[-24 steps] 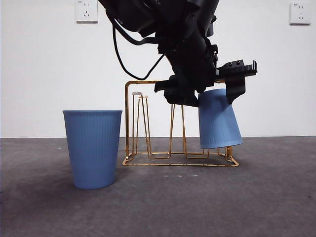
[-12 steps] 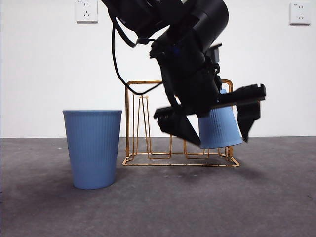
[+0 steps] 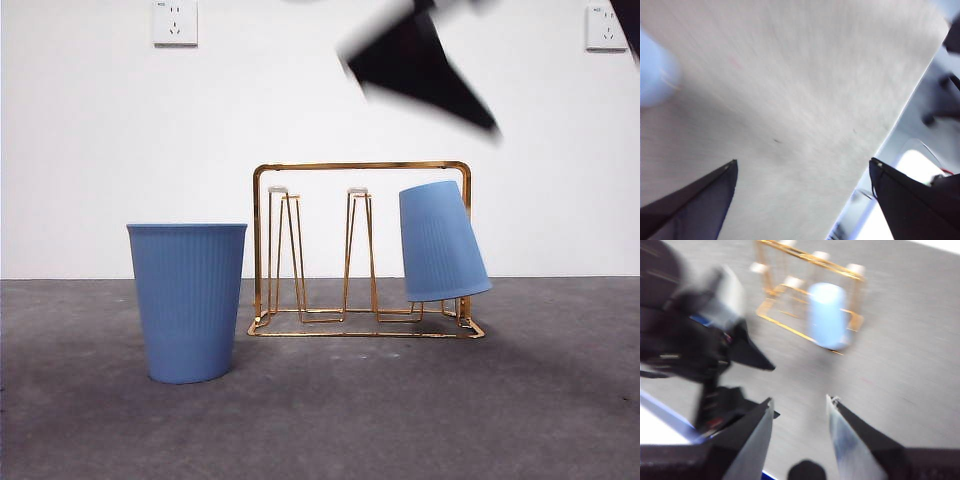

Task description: Pick up cup 1,put cup 1 in the cup rack,pick up cup 2,put cup 2 in the cup rack

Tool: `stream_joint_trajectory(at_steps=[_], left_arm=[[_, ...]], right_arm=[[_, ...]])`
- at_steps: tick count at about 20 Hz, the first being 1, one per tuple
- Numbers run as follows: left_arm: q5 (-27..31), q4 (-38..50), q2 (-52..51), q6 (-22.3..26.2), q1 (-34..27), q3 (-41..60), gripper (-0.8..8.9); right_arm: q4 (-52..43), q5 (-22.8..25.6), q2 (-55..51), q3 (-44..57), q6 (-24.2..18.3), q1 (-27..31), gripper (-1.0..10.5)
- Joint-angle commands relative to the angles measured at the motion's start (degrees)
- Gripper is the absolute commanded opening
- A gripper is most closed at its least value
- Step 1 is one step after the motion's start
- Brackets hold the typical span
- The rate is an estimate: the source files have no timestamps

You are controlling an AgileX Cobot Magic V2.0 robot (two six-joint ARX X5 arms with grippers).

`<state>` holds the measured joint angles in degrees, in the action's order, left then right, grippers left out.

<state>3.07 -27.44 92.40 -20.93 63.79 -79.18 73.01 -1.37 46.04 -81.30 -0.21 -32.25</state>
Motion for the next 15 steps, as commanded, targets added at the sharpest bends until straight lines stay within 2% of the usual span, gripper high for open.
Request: stream_joint_trajectory(at_steps=[1, 3, 5, 7, 10, 13, 15], left_arm=[[10.3, -6.9, -7.9, 3.7, 0.2, 0.4, 4.36], [19.3, -16.8, -14.6, 3.9, 0.0, 0.4, 4.36], [25.0, -26.0, -21.3, 3.8, -1.3, 0.4, 4.36], [29.4, -31.6, -26.7, 3.0, -2.1, 0.5, 4.36], [34.7, -39.4, -33.0, -0.3, -2.2, 0.7, 4.36], [37.5, -45.3, -37.9, -3.3, -2.1, 0.7, 4.36], [37.5, -47.3, -40.6, -4.6, -2.1, 0.7, 4.36]], right_arm=[[-4.4, -6.5, 3.8, 0.5, 1.6, 0.0, 1.9], [-9.3, -12.5, 8.3, 0.5, 2.0, 0.0, 1.9], [-14.7, -18.2, 14.6, 0.5, 3.8, 0.0, 2.0], [-19.4, -21.1, 21.2, 0.5, 5.0, 0.0, 2.1], [-25.0, -22.4, 31.2, 0.5, 6.6, -2.0, 4.1], [-30.2, -22.2, 40.1, 0.5, 8.4, -4.7, 4.1], [-33.7, -19.4, 45.1, 0.5, 9.7, -7.3, 4.1]])
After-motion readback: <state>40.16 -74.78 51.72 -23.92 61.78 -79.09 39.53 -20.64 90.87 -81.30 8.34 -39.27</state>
